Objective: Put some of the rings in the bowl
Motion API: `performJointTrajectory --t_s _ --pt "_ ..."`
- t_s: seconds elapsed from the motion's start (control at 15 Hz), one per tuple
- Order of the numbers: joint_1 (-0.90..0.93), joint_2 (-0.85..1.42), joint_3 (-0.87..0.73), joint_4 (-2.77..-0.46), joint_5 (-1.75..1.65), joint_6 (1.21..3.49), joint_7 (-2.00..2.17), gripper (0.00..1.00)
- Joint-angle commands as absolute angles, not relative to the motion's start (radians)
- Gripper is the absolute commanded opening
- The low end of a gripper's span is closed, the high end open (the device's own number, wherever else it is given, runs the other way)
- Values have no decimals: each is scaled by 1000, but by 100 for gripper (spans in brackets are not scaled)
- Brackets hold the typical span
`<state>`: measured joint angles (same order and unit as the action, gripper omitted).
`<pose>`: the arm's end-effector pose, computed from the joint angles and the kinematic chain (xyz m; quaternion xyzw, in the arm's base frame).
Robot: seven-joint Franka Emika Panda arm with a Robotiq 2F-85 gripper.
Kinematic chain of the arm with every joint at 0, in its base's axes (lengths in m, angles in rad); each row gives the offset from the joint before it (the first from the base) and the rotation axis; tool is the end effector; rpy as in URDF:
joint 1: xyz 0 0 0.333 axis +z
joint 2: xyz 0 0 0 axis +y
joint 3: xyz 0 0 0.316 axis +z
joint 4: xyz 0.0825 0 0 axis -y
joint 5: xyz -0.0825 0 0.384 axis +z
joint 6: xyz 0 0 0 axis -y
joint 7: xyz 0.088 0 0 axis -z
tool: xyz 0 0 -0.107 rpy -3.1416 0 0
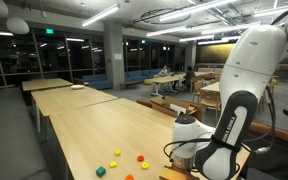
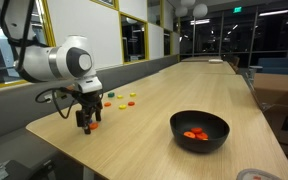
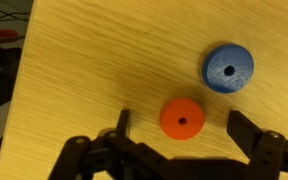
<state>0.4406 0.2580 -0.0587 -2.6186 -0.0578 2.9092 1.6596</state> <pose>0.4002 0.1627 0.1646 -0.8196 0.5725 -0.0210 0.0063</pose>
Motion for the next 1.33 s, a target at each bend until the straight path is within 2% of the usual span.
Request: performJointTrajectory --t_s 0.0,0.07,0.13,0.4,0.53,0.6,1.0,1.27 --pt "435 233 -50 -2616 -79 2894 1677 75" --pt "438 232 -52 -2613 -83 2888 1678 74" --pt "439 232 -51 -2612 -84 2886 1679 68" --pt "437 211 -50 -2612 -95 2874 1685 35" --pt "429 196 -43 -2612 -100 2856 1681 22" --pt "425 190 -41 -2613 -102 2853 1679 19" --pt "367 93 -87 -2655 -179 2808 1696 22" --pt "236 5 -122 -2683 -274 2779 1672 22"
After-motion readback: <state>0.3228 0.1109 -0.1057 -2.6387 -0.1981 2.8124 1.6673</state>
